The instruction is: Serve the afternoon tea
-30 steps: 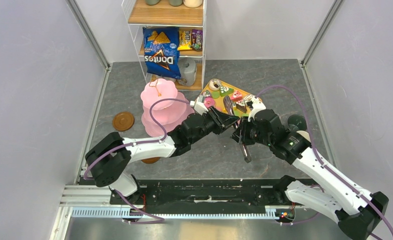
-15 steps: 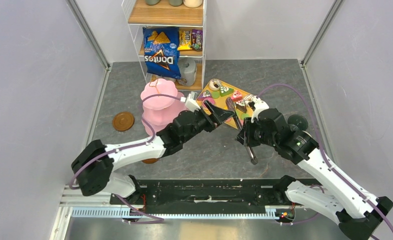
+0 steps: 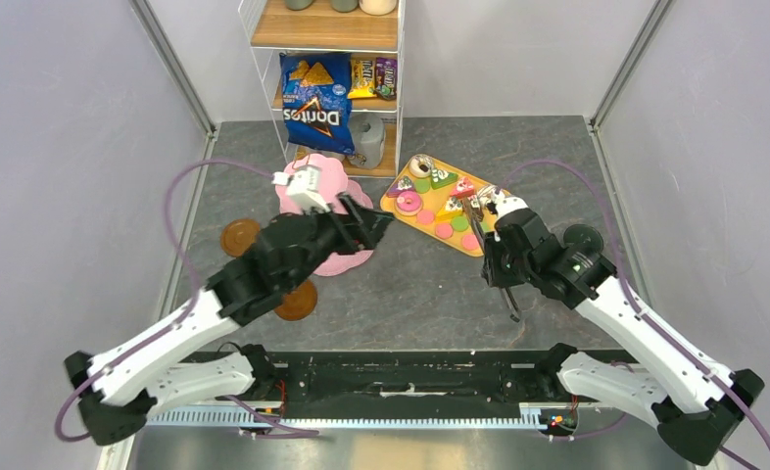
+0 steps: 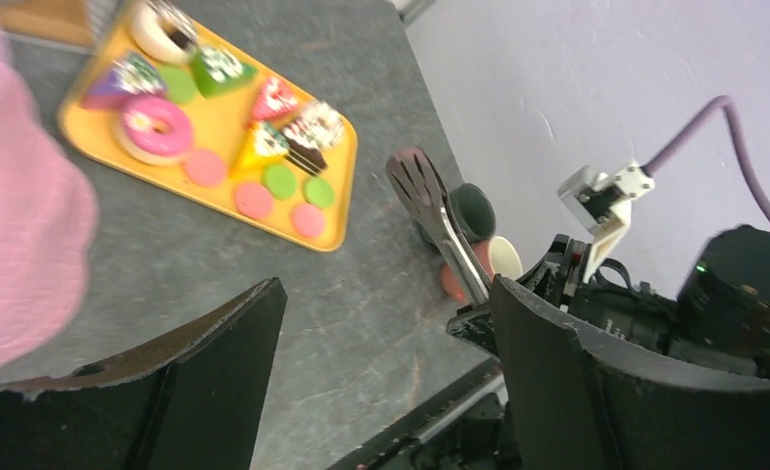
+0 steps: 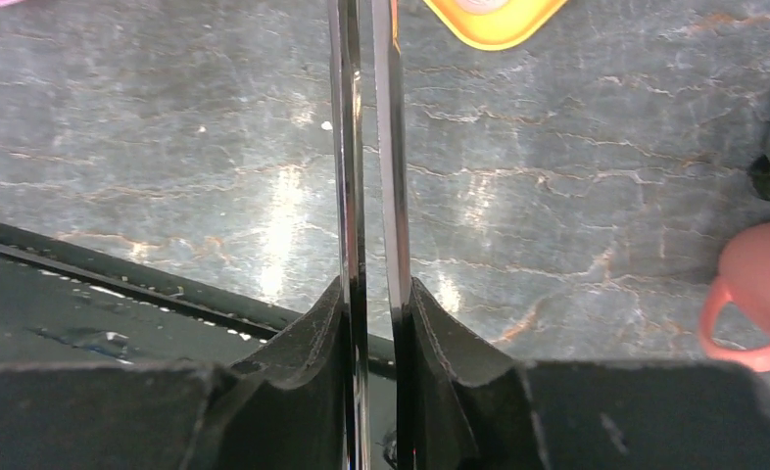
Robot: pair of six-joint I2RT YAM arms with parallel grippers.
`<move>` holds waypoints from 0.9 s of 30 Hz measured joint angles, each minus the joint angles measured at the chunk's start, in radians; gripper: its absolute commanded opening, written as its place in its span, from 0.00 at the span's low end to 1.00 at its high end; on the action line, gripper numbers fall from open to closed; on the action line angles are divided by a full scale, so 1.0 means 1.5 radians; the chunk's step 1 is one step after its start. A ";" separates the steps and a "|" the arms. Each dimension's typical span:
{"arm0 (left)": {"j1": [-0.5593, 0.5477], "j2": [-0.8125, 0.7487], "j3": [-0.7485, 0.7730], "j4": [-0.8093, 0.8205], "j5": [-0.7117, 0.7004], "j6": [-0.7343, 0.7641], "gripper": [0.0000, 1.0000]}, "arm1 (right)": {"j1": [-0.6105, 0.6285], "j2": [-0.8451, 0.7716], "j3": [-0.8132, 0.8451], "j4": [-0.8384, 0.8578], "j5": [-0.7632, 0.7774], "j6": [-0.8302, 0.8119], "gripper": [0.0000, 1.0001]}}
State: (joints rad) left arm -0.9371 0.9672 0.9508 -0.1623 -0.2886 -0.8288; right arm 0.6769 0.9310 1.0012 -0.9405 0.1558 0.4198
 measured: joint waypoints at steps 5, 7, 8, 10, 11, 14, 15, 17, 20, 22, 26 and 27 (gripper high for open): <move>0.000 -0.130 0.037 -0.157 -0.095 0.095 0.88 | -0.004 0.054 0.020 -0.015 0.021 -0.020 0.30; 0.000 -0.171 0.037 -0.212 -0.135 0.122 0.89 | -0.010 0.077 0.030 -0.015 0.024 -0.030 0.31; 0.000 -0.195 0.035 -0.240 -0.161 0.136 0.89 | -0.016 0.091 0.037 -0.016 0.026 -0.036 0.31; 0.000 -0.236 0.026 -0.282 -0.207 0.160 0.90 | -0.027 0.113 0.047 -0.015 0.029 -0.047 0.32; 0.000 -0.256 0.020 -0.302 -0.230 0.173 0.91 | -0.035 0.126 0.053 -0.016 0.030 -0.054 0.32; 0.000 -0.302 -0.005 -0.331 -0.293 0.211 0.92 | -0.068 0.159 0.068 -0.013 0.026 -0.072 0.34; 0.000 -0.322 -0.021 -0.332 -0.321 0.227 0.93 | -0.082 0.169 0.072 -0.013 0.020 -0.078 0.34; 0.000 -0.350 -0.043 -0.332 -0.358 0.251 0.93 | -0.102 0.184 0.079 -0.012 0.013 -0.087 0.35; 0.000 -0.396 -0.080 -0.322 -0.410 0.286 0.93 | -0.132 0.207 0.095 -0.012 0.001 -0.101 0.37; 0.000 -0.419 -0.095 -0.321 -0.439 0.299 0.93 | -0.146 0.219 0.103 -0.011 -0.004 -0.108 0.39; 0.000 -0.447 -0.104 -0.321 -0.481 0.307 0.92 | -0.163 0.238 0.121 -0.010 -0.013 -0.126 0.46; 0.000 -0.454 -0.105 -0.322 -0.489 0.308 0.92 | -0.165 0.244 0.125 -0.008 -0.015 -0.131 0.47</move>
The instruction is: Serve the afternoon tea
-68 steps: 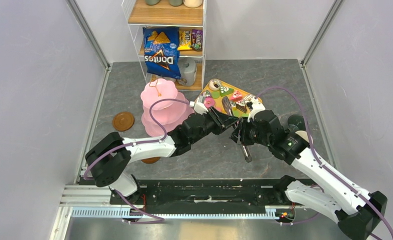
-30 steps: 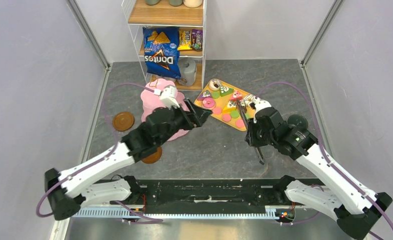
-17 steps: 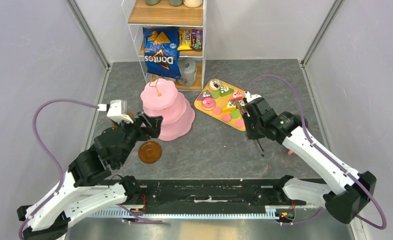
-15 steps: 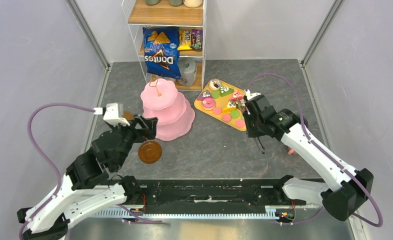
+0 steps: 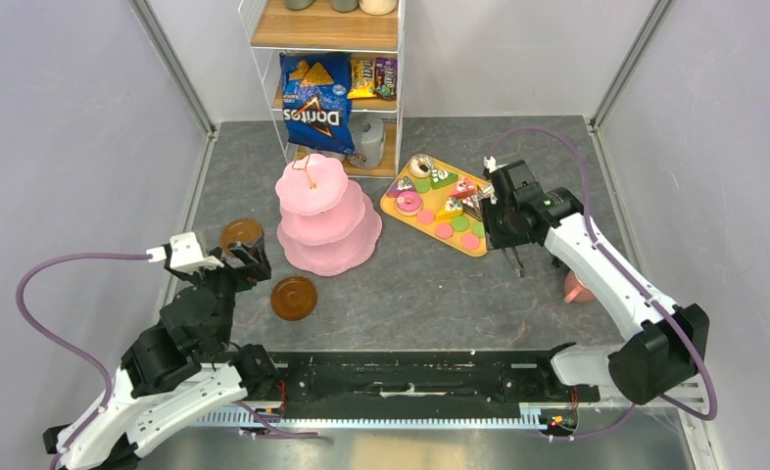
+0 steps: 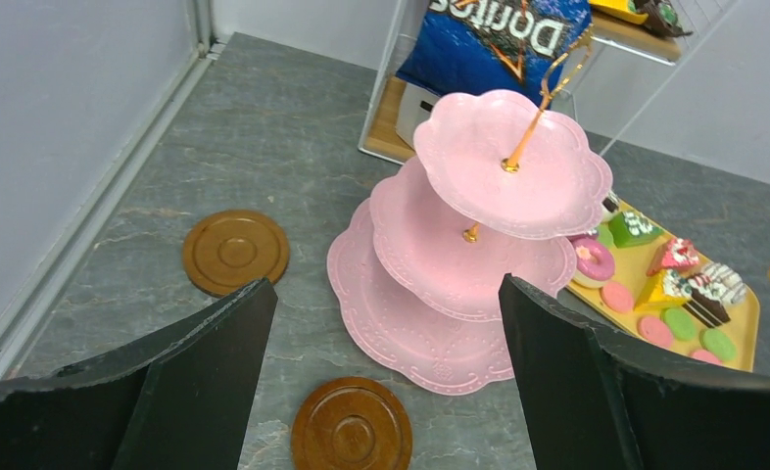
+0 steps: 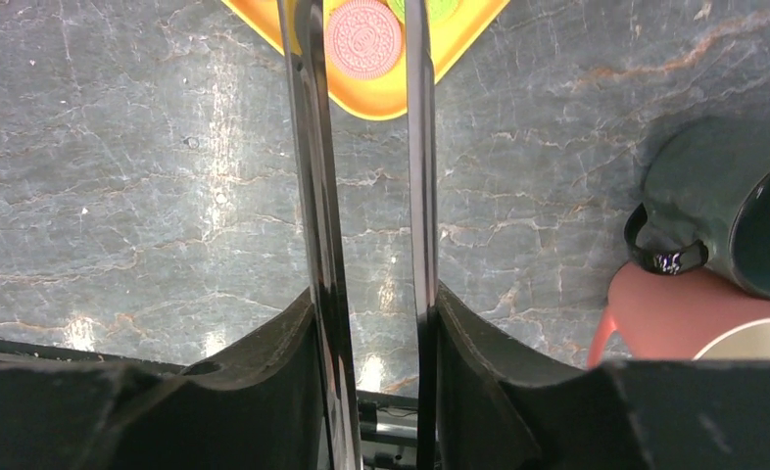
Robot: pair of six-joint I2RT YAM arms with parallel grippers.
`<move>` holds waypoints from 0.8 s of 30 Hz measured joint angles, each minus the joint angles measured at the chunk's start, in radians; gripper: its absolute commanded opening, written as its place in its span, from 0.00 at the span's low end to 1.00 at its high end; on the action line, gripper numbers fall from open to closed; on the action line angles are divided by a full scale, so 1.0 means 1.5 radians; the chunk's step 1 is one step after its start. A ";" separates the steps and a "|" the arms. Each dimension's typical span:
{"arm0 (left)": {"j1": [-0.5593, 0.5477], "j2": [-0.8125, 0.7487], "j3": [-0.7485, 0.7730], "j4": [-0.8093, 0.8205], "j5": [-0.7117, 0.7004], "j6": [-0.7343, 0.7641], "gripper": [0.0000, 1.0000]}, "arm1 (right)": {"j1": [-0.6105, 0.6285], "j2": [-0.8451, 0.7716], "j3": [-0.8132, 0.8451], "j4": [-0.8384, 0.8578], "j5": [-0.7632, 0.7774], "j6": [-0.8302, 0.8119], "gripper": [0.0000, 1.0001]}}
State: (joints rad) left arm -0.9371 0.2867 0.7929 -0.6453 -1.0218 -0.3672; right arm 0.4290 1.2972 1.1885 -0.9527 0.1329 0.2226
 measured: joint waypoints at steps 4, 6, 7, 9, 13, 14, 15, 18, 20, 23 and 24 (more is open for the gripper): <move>0.000 -0.008 -0.001 -0.003 -0.019 0.002 0.92 | -0.012 0.029 0.018 0.001 -0.005 -0.024 0.49; 0.001 -0.008 -0.002 -0.006 -0.022 0.002 0.92 | -0.026 0.042 0.021 0.002 -0.009 -0.035 0.49; 0.002 -0.007 -0.002 -0.008 -0.023 0.002 0.92 | -0.036 0.047 0.021 0.001 -0.011 -0.041 0.49; 0.009 -0.005 -0.002 -0.008 -0.023 0.002 0.92 | -0.050 0.053 0.021 0.001 -0.015 -0.048 0.48; 0.028 0.008 -0.002 -0.008 -0.019 0.002 0.92 | -0.069 0.067 0.021 0.003 -0.021 -0.062 0.47; 0.036 0.013 -0.002 -0.007 -0.015 0.002 0.92 | -0.071 0.071 0.021 0.004 -0.023 -0.064 0.47; 0.042 0.017 -0.003 -0.008 -0.012 0.002 0.92 | -0.072 0.076 0.021 0.006 -0.027 -0.067 0.47; 0.074 0.031 -0.008 -0.007 0.005 0.002 0.92 | -0.076 0.092 0.021 0.012 -0.036 -0.075 0.47; 0.095 0.035 -0.011 -0.007 0.021 0.002 0.92 | -0.076 0.099 0.020 0.014 -0.037 -0.079 0.47; 0.134 0.036 -0.018 -0.007 0.045 0.002 0.92 | -0.076 0.101 0.015 0.018 -0.041 -0.082 0.47; 0.150 0.036 -0.020 -0.006 0.056 0.002 0.92 | -0.076 0.101 0.013 0.019 -0.042 -0.082 0.48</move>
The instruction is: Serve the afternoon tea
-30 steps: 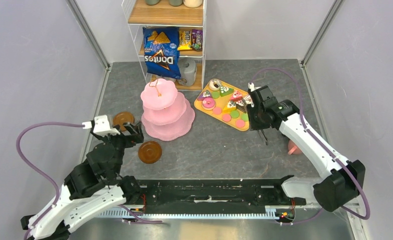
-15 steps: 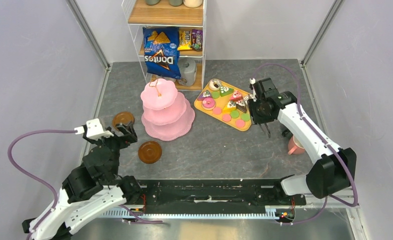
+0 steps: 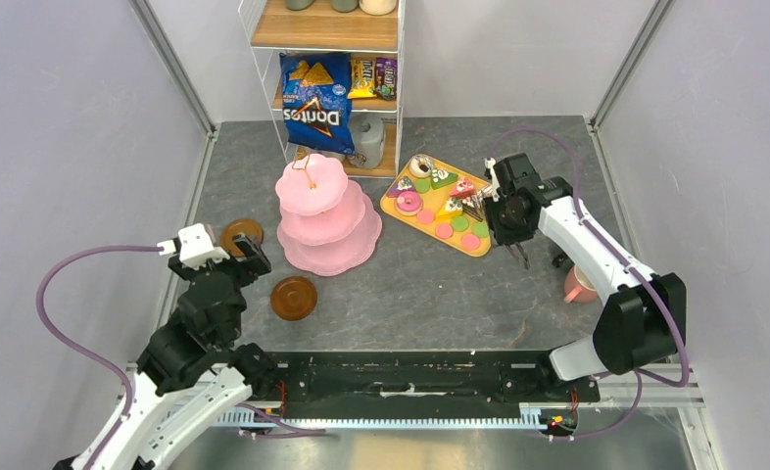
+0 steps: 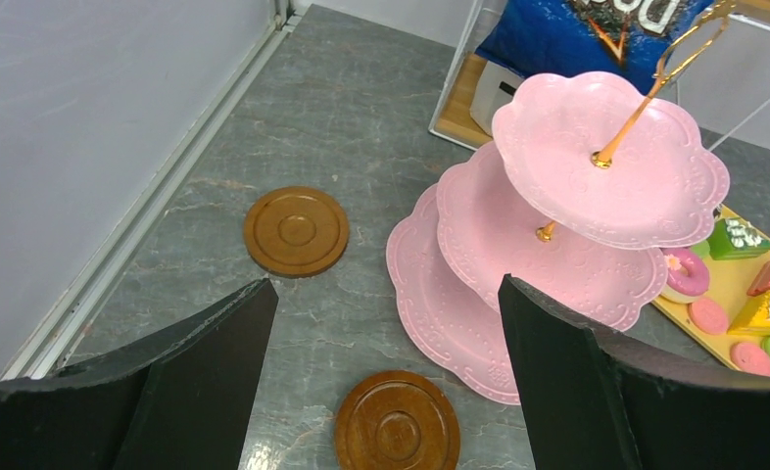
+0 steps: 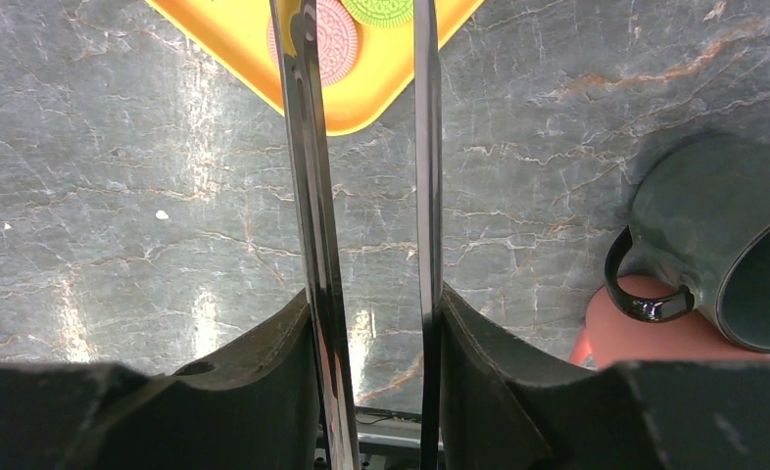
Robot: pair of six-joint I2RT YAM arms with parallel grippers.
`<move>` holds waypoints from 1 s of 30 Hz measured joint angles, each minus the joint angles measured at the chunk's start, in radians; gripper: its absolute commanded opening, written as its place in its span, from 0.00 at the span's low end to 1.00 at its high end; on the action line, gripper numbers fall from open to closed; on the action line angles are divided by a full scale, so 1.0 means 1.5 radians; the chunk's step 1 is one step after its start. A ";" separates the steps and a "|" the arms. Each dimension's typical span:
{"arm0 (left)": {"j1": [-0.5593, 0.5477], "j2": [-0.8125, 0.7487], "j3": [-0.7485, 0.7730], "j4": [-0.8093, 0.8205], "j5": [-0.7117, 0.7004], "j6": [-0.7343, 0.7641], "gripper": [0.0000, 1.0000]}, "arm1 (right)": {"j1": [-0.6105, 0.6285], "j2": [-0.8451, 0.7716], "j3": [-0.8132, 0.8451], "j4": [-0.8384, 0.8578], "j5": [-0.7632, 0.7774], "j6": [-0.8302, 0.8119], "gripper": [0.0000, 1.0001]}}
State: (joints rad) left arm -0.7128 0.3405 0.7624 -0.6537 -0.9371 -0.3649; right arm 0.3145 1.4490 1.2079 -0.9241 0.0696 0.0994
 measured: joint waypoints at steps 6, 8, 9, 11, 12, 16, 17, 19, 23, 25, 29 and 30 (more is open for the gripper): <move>0.063 -0.005 -0.012 0.009 0.041 -0.001 0.92 | -0.002 0.005 -0.017 0.003 0.006 0.001 0.48; 0.071 -0.008 -0.013 0.012 0.051 -0.001 0.92 | -0.002 0.011 -0.019 0.003 0.010 0.001 0.48; 0.074 -0.009 -0.014 0.014 0.053 -0.001 0.92 | -0.002 0.015 -0.019 0.003 0.011 0.001 0.48; 0.075 -0.010 -0.014 0.014 0.056 -0.001 0.92 | -0.002 0.024 -0.020 0.005 0.012 0.001 0.48; 0.076 -0.010 -0.014 0.015 0.056 -0.001 0.92 | -0.002 0.027 -0.020 0.005 0.011 0.001 0.48; 0.078 -0.010 -0.015 0.018 0.062 -0.001 0.92 | -0.002 0.043 -0.020 0.009 0.011 0.001 0.48; 0.078 -0.010 -0.015 0.019 0.065 -0.001 0.92 | -0.002 0.046 -0.022 0.012 0.011 0.001 0.48; 0.079 -0.010 -0.016 0.019 0.069 -0.001 0.92 | -0.002 0.050 -0.026 0.017 0.011 0.001 0.49; 0.083 -0.010 -0.016 0.019 0.074 -0.001 0.92 | -0.002 0.060 -0.027 0.022 0.012 0.001 0.49; 0.086 -0.010 -0.016 0.019 0.075 -0.001 0.92 | -0.002 0.067 -0.027 0.024 0.013 0.001 0.49; 0.087 -0.009 -0.016 0.019 0.082 -0.001 0.92 | -0.002 0.086 -0.027 0.029 0.012 0.000 0.48; 0.088 -0.008 -0.016 0.019 0.085 -0.001 0.92 | -0.002 0.091 -0.027 0.030 0.012 0.000 0.48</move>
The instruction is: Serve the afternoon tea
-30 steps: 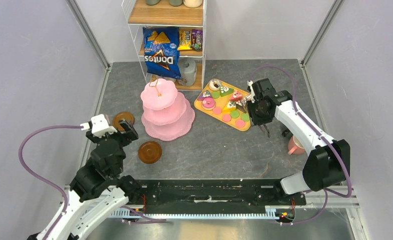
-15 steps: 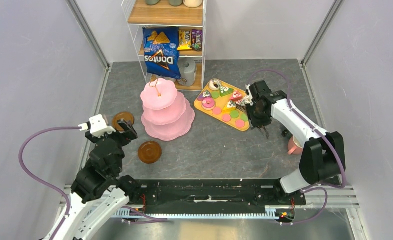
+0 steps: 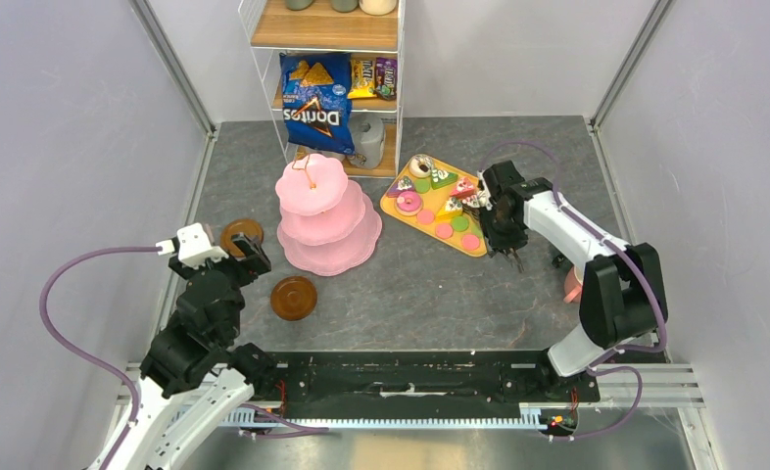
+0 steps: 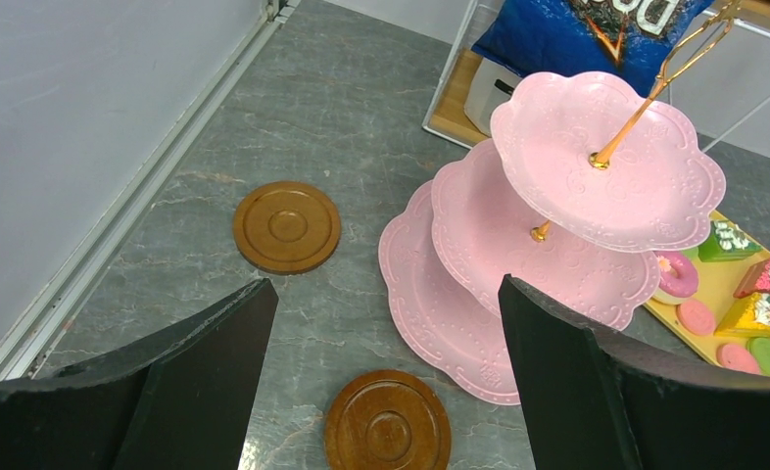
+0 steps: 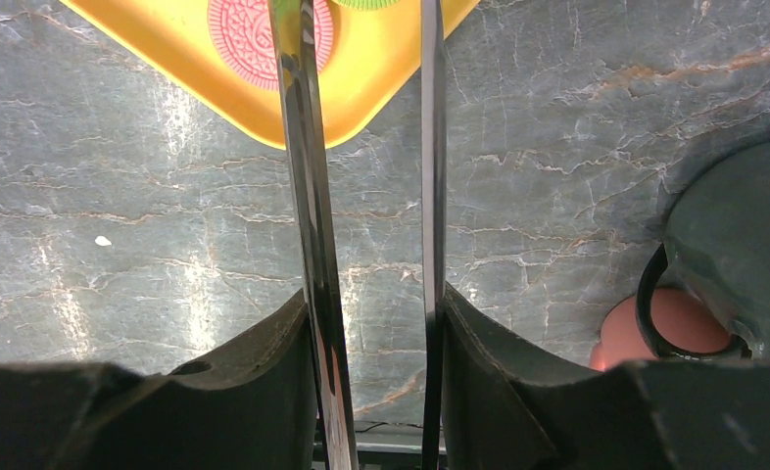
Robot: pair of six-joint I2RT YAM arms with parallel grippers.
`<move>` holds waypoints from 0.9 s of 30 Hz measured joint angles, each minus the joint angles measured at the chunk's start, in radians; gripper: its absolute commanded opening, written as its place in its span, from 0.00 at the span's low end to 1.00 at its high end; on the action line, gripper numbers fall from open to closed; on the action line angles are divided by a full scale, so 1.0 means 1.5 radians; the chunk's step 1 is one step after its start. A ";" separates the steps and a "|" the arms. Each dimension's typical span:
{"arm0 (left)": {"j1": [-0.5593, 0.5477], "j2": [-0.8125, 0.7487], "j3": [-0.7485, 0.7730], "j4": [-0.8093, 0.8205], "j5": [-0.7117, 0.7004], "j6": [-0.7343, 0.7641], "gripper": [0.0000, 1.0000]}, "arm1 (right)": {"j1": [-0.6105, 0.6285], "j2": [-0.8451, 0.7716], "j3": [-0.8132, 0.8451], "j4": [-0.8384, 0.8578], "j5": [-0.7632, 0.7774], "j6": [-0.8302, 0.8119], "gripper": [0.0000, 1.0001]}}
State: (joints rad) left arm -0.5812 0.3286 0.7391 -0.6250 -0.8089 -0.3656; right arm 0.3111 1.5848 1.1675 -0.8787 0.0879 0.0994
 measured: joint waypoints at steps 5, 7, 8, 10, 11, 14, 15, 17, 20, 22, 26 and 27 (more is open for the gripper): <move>0.005 0.004 0.000 0.001 0.003 0.000 0.92 | 0.000 0.013 0.000 0.004 0.000 -0.001 0.47; 0.006 0.006 0.000 0.001 0.005 0.000 0.92 | 0.000 0.019 0.000 0.005 0.000 -0.003 0.46; 0.007 0.007 0.000 0.002 0.005 0.000 0.91 | 0.000 0.021 0.000 0.006 0.000 -0.003 0.44; 0.008 0.008 0.000 0.003 0.006 0.000 0.91 | 0.000 0.026 0.000 0.006 0.000 -0.005 0.41; 0.009 0.008 0.000 0.003 0.006 0.000 0.91 | 0.000 0.028 0.000 0.006 0.000 -0.005 0.39; 0.011 0.008 0.000 0.004 0.007 0.000 0.91 | 0.000 0.032 0.000 0.006 0.000 -0.006 0.35; 0.012 0.008 0.000 0.004 0.007 0.000 0.91 | 0.000 0.032 0.001 0.006 0.000 -0.007 0.33; 0.013 0.008 0.000 0.005 0.008 0.000 0.91 | 0.000 0.032 0.004 0.004 0.000 -0.007 0.30; 0.016 0.009 0.000 0.005 0.012 0.000 0.91 | 0.000 0.027 0.008 0.000 -0.001 -0.004 0.26; 0.017 0.010 0.000 0.005 0.014 0.000 0.91 | 0.000 0.016 0.008 -0.002 -0.001 -0.002 0.23; 0.021 0.012 -0.001 0.005 0.017 0.000 0.91 | 0.001 -0.026 0.008 -0.012 -0.001 0.010 0.21; 0.021 0.012 -0.002 0.005 0.017 0.000 0.91 | 0.003 -0.041 0.008 -0.014 -0.001 0.014 0.21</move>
State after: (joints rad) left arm -0.5491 0.3466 0.7368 -0.6178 -0.7830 -0.3656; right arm 0.3153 1.5227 1.1797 -0.9001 0.0864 0.1207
